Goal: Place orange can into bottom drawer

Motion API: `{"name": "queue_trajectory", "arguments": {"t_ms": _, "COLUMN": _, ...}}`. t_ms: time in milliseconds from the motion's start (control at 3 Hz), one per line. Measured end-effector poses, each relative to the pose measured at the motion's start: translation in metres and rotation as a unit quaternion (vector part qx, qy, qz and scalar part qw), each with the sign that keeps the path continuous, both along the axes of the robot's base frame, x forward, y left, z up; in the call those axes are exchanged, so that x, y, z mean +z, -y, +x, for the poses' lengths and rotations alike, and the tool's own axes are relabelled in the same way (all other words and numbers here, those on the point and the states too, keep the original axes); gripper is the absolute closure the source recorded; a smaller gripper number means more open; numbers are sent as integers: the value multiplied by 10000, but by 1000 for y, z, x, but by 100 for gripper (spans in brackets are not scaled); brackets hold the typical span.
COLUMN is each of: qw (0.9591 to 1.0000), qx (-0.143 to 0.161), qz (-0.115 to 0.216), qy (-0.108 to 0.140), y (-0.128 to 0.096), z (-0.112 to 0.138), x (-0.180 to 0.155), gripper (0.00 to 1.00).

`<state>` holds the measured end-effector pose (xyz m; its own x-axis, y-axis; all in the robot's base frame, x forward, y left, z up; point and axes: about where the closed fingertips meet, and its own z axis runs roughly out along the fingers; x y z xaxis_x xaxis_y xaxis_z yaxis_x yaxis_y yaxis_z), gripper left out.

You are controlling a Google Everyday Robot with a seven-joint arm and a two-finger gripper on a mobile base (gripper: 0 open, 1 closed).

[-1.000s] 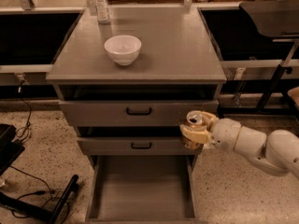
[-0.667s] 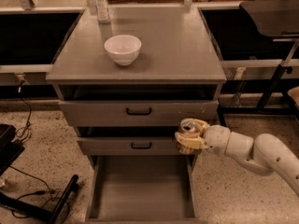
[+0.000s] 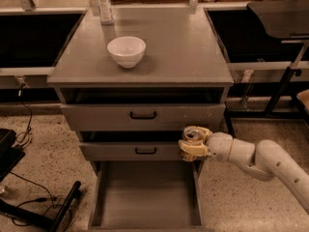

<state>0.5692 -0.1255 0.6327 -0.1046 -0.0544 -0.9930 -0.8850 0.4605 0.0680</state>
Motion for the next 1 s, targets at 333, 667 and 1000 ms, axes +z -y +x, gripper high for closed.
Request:
{"name": "queue_trajectory", "arguments": {"t_ms": 333, "qw": 9995, "qx": 187, "qz": 68, "qy": -260, "y": -13, "z": 13, "x": -44, "gripper": 100}}
{"name": "queue_trajectory", "arguments": {"t_ms": 667, "qw": 9976, "qx": 628, "qz": 145, "qy": -242, "y": -48, "z": 16, "x": -113, "gripper": 100}}
{"name": "queue_trajectory", "arguments": {"t_ms": 1000, "qw": 9935, "qx": 1140, "qz": 6, "qy": 25, "y": -82, "z": 12, "x": -183, "gripper": 100}}
